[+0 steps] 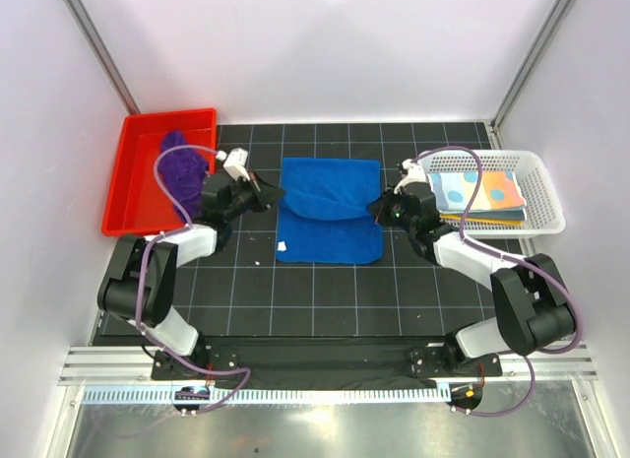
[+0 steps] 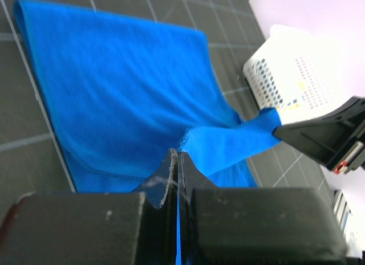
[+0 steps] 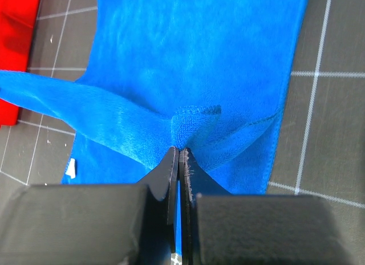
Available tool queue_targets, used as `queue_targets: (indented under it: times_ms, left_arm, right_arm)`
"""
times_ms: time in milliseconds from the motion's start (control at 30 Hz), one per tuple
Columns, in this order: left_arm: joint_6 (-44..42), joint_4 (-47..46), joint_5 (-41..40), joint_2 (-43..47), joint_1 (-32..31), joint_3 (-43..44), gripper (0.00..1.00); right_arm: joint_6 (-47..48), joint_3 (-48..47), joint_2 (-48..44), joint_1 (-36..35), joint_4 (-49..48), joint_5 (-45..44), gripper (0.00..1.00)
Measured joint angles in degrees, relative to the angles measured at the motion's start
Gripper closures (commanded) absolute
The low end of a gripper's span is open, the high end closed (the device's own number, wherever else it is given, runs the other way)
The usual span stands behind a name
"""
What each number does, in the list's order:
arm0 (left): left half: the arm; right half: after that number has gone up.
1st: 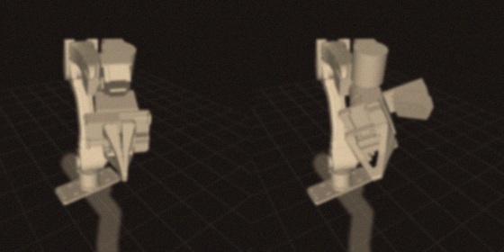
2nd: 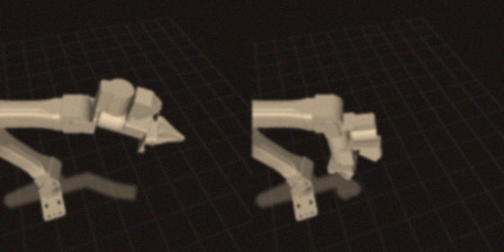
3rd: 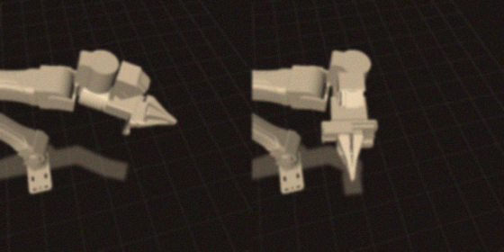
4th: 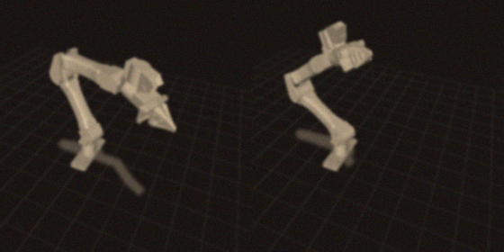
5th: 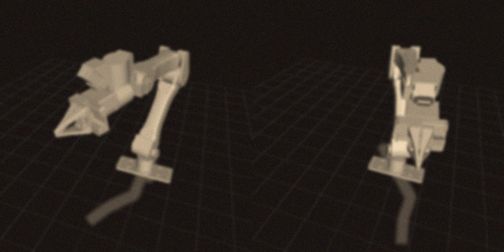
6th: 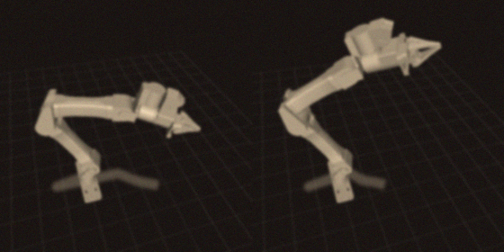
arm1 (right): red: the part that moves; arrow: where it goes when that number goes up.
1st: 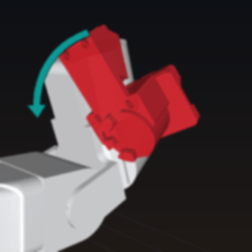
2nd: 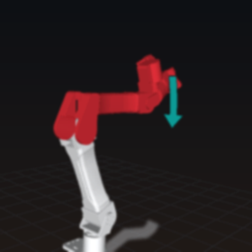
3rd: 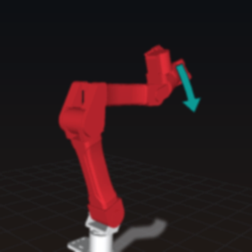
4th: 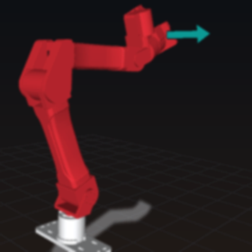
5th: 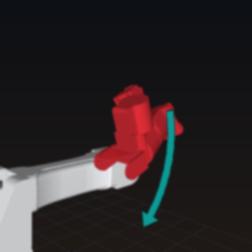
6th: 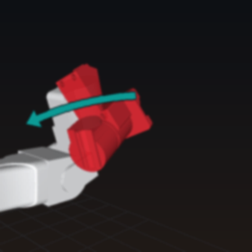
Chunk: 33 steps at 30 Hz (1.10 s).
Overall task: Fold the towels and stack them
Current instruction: Fold the towel
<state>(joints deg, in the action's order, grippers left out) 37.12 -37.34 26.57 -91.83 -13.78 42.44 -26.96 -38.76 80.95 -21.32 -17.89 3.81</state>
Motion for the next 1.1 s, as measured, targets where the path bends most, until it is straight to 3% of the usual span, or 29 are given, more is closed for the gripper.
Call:
queue_targets:
  times_ms: [167, 600, 933, 1100]
  left_arm:
    - [0.17, -1.09, -0.68, -1.05, -0.9, -2.91, 1.0]
    - [1.42, -6.25, -3.65, -0.98, -1.86, -11.69, 0.84]
    - [1.11, -4.46, -4.5, 4.68, -1.9, -13.57, 0.76]
    - [-0.13, 0.24, -4.9, 8.44, -2.01, -13.29, 0.72]
  right_arm:
    - [-0.57, 0.72, 2.32, -0.07, -0.48, 1.09, 0.99]
    - [-1.9, 3.21, 5.31, -0.85, 0.11, 3.04, 0.94]
    - [-1.86, 3.39, 4.48, -2.6, 3.93, 3.08, 0.68]
    - [-1.84, 3.76, 0.11, -3.06, 8.24, 1.81, 0.63]
